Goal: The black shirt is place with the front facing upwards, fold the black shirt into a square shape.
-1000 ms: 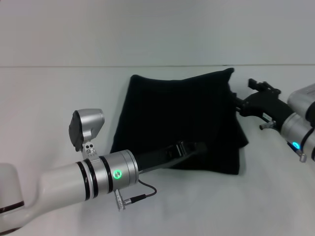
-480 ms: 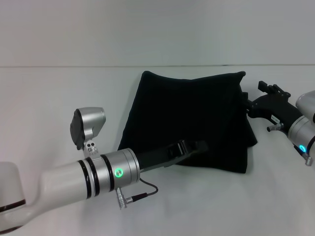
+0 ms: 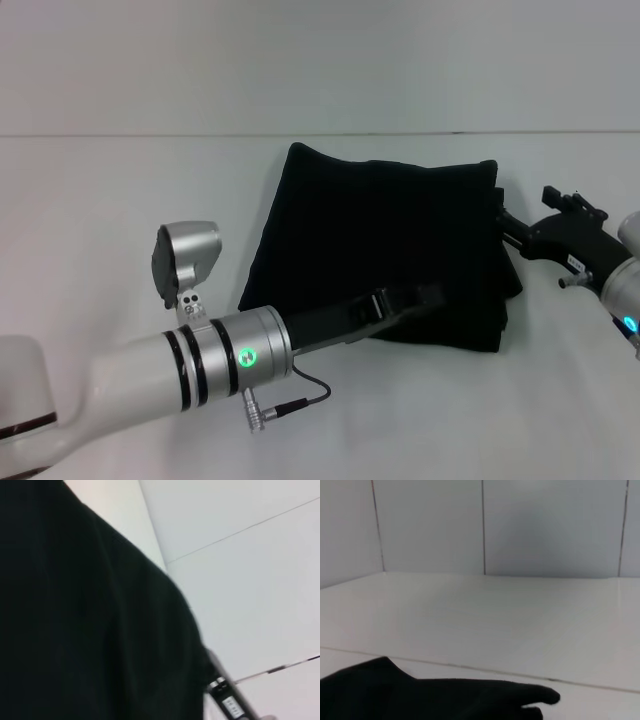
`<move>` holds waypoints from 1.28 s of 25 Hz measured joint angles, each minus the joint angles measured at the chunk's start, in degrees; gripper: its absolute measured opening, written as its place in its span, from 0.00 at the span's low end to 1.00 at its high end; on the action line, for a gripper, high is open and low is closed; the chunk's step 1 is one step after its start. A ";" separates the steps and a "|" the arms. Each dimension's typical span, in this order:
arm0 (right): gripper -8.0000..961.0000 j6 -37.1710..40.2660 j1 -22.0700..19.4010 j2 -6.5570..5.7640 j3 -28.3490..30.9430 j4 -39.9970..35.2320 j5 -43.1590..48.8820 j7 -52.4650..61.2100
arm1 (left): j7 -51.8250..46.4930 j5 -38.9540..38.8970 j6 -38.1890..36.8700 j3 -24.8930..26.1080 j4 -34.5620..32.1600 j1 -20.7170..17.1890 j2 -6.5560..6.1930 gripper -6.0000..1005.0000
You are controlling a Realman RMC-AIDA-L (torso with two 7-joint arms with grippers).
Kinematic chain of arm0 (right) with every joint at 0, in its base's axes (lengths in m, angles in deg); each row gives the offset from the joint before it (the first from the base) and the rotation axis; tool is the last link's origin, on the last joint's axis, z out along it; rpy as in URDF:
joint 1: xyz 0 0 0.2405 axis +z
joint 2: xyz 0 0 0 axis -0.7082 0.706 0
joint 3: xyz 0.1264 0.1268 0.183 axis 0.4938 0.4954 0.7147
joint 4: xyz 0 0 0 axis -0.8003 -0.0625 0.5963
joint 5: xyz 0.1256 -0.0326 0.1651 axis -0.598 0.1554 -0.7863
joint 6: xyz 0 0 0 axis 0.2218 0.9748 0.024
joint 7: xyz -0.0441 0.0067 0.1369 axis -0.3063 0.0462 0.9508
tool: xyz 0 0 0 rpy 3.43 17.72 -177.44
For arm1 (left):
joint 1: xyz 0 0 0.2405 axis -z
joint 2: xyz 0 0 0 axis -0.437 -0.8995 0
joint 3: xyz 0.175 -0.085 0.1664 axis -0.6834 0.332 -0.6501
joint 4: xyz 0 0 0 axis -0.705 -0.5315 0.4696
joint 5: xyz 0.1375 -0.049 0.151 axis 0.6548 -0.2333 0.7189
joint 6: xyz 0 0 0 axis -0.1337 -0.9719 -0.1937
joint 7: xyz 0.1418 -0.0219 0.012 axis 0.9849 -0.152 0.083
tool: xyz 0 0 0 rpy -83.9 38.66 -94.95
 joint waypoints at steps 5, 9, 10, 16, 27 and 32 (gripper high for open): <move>0.87 -0.02 -1.92 0.00 0.23 -0.07 -0.01 0.15 | -0.24 0.04 -4.65 0.37 -0.37 -1.25 0.00 0.29; 0.87 0.03 -4.25 -0.09 3.75 -0.18 -0.01 0.23 | 0.06 0.01 -8.93 0.42 -3.08 -3.37 -0.01 0.55; 0.87 0.27 -4.96 -0.11 5.09 -0.29 0.00 0.36 | 0.05 -0.02 -9.79 0.49 -4.00 -3.93 -0.02 0.57; 0.87 9.10 -8.15 -0.26 9.13 -0.72 0.05 3.79 | 0.52 -0.08 -14.88 1.19 -12.10 -8.22 -0.39 0.69; 0.87 18.21 -1.04 0.08 -0.46 3.05 8.56 5.13 | 1.24 -0.30 -15.13 7.73 -23.38 -15.21 -0.92 0.93; 0.87 10.12 0.84 0.19 -1.58 4.74 9.53 5.14 | 0.69 -0.29 -14.97 8.73 -23.44 -15.75 -0.96 0.93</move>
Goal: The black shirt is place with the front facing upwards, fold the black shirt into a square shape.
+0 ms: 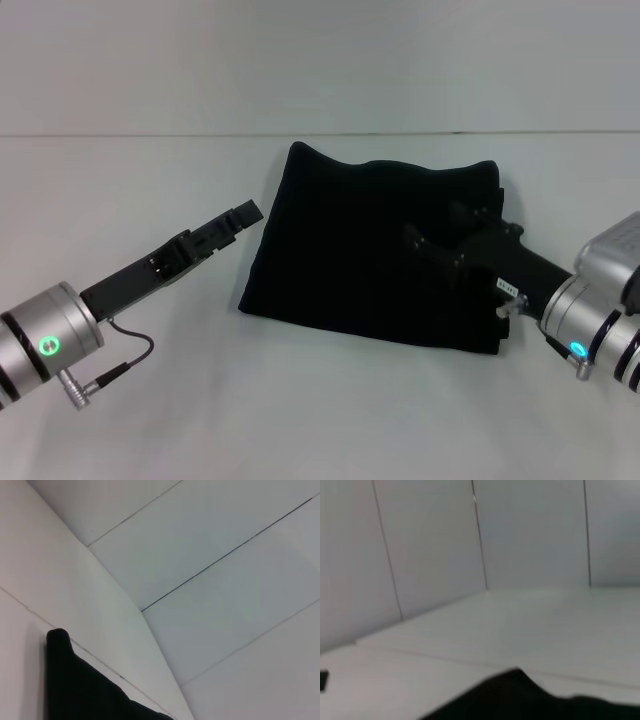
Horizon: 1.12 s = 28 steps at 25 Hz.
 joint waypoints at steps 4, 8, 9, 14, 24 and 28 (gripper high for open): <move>0.87 -2.23 -1.47 -0.18 0.09 0.17 -0.08 0.00 | -0.42 0.01 0.30 0.02 0.21 -0.08 -0.01 0.93; 0.87 -2.17 -3.50 -0.29 0.62 -0.23 -0.46 0.00 | -0.42 -0.01 1.17 0.04 0.20 0.05 -0.03 0.93; 0.87 -2.27 -3.80 -0.31 0.73 -0.30 -0.47 0.00 | -0.42 -0.01 1.48 0.04 0.21 0.16 -0.05 0.93; 0.87 -3.83 -4.17 -0.36 0.82 -0.37 -0.48 0.63 | -1.48 -0.02 3.09 0.04 0.30 0.54 -0.09 0.93; 0.87 2.60 -6.38 -0.53 0.75 -1.57 -0.40 0.76 | -10.87 2.30 3.80 -1.51 -0.45 0.91 -0.93 0.93; 0.87 11.42 -9.71 -0.63 -1.25 -4.37 1.98 0.78 | -22.74 9.38 3.19 -2.51 -3.09 1.87 -2.16 0.93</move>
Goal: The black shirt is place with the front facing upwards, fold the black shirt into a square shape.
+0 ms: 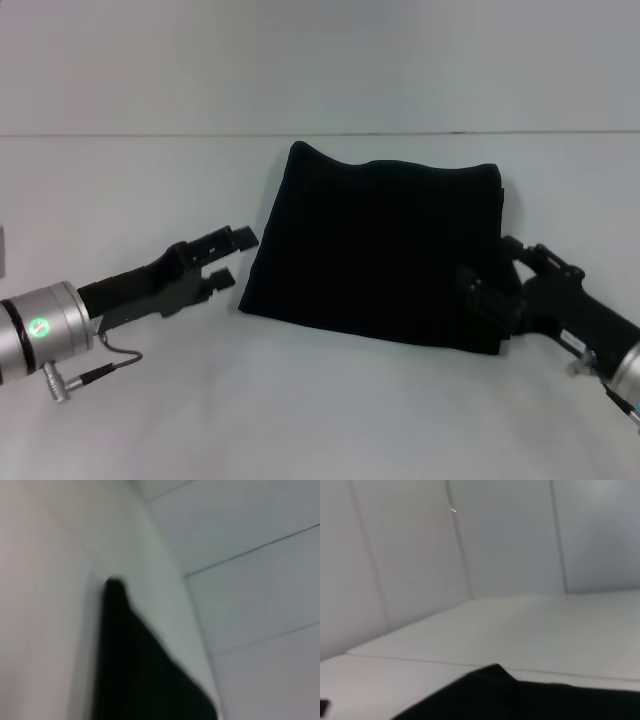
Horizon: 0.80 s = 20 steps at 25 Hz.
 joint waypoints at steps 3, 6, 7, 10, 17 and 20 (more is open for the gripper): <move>0.87 5.18 -2.70 -0.10 -1.63 -1.88 3.36 0.00 | -6.65 5.23 -0.35 -0.74 -1.69 1.21 -0.75 0.93; 0.87 8.64 -5.46 -0.14 -2.72 -2.86 6.17 -0.02 | -11.40 9.52 0.29 -1.10 -2.35 3.07 -1.65 0.93; 0.87 9.61 -6.44 -0.14 -3.10 -3.12 6.88 -0.03 | -12.15 10.19 0.59 -1.11 -2.45 3.43 -1.80 0.93; 0.87 10.74 -8.12 -0.13 -3.79 -3.51 8.20 -0.21 | -16.32 13.09 2.28 -1.18 -2.73 4.69 -2.36 0.93; 0.87 10.78 -9.59 -0.10 -3.92 -3.56 9.12 -0.49 | -21.21 15.15 4.26 -1.74 -2.14 5.48 -2.55 0.93; 0.87 10.56 -9.60 -0.09 -3.92 -3.56 9.14 -0.50 | -22.17 14.88 5.18 -1.94 -1.35 5.65 -2.37 0.93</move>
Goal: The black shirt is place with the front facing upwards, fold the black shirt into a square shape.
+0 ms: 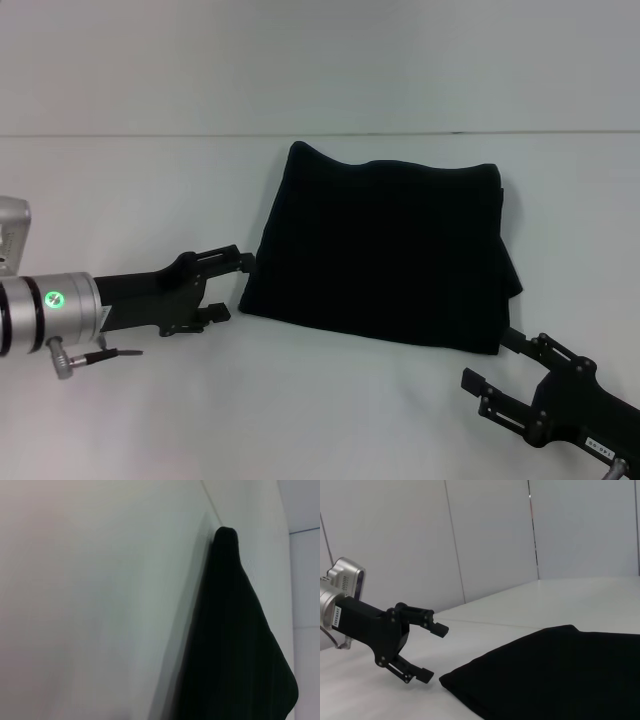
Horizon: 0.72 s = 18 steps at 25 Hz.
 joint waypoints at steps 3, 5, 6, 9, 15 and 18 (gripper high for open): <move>0.87 -0.14 -0.02 0.00 0.04 0.00 0.00 -0.01 | -0.36 -0.23 0.92 0.01 0.74 0.33 0.18 0.93; 0.87 -0.14 -0.03 0.00 0.07 0.00 0.01 0.00 | -0.44 -0.17 1.88 -0.04 1.48 0.90 0.31 0.93; 0.87 -0.14 -0.03 0.00 0.08 0.00 0.01 0.02 | -0.45 -0.07 2.36 -0.21 1.91 1.26 0.36 0.93; 0.87 -0.13 0.06 0.00 0.10 0.00 0.00 0.20 | -0.48 0.10 3.54 -0.69 2.66 1.89 0.54 0.93; 0.87 -0.06 0.29 0.00 0.21 0.00 0.00 0.27 | -0.51 0.07 4.82 -0.72 2.69 2.70 0.73 0.93; 0.87 -0.06 0.49 0.00 0.28 0.00 0.00 0.28 | -0.53 0.23 5.62 -1.52 2.70 3.21 0.75 0.93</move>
